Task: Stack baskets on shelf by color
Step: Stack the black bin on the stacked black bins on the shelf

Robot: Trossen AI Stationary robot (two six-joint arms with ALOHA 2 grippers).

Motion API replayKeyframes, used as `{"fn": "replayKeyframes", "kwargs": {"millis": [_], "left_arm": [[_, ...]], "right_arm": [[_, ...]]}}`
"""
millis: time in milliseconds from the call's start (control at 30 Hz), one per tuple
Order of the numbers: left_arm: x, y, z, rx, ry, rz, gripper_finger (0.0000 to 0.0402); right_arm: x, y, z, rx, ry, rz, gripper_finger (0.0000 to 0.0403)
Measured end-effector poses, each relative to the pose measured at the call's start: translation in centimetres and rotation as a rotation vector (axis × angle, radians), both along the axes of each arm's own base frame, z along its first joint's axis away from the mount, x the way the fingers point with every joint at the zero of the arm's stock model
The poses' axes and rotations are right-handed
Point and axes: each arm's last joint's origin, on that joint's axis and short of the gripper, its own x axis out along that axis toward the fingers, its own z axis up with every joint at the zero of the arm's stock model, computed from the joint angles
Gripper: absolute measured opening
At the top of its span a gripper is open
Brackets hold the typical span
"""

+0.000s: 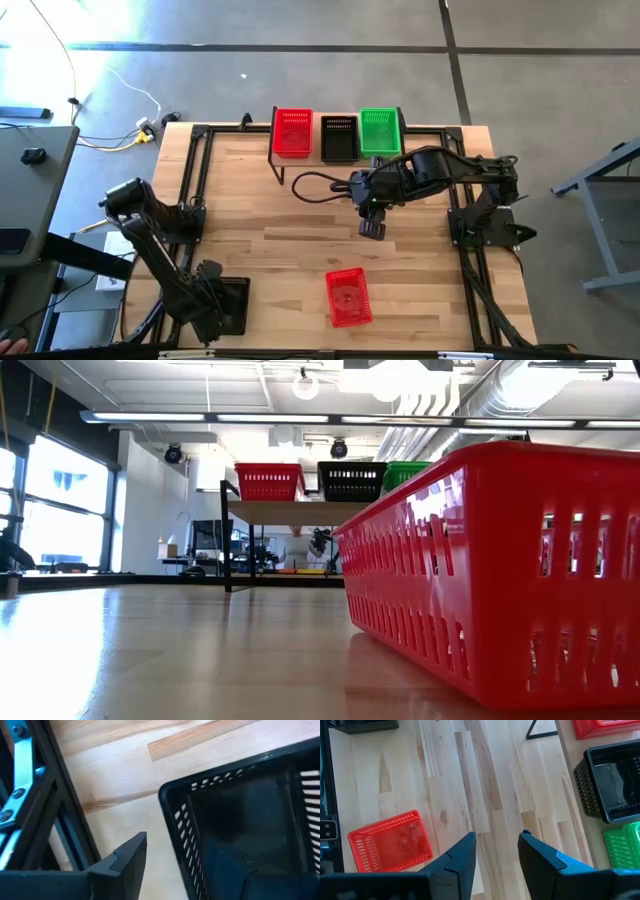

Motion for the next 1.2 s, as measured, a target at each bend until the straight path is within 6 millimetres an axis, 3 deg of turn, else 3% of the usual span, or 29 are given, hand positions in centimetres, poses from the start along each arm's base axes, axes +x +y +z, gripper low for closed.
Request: {"fn": "replayKeyframes", "kwargs": {"millis": [267,467,633,900,1200], "left_arm": [[0.8,-0.6,-1.9,-0.005,0.04,0.017,0.0122],[1.2,-0.5,-2.0,-0.017,0.034,0.029,0.0063],[2.0,0.3,-1.1,-0.037,0.002,0.06,0.0007],[3.8,2.5,1.2,-0.012,-0.156,0.089,0.0002],[5.3,7.2,4.8,0.042,-0.315,0.08,0.0001]], "right_arm": [[0.0,0.0,0.0,0.006,0.001,0.003,0.013],[0.0,0.1,0.0,0.021,0.003,0.006,0.013],[0.0,0.1,0.0,0.032,0.005,0.012,0.013],[0.3,2.4,0.4,0.067,-0.072,0.123,0.013],[0.5,5.8,1.2,0.059,-0.218,0.287,0.013]]}}
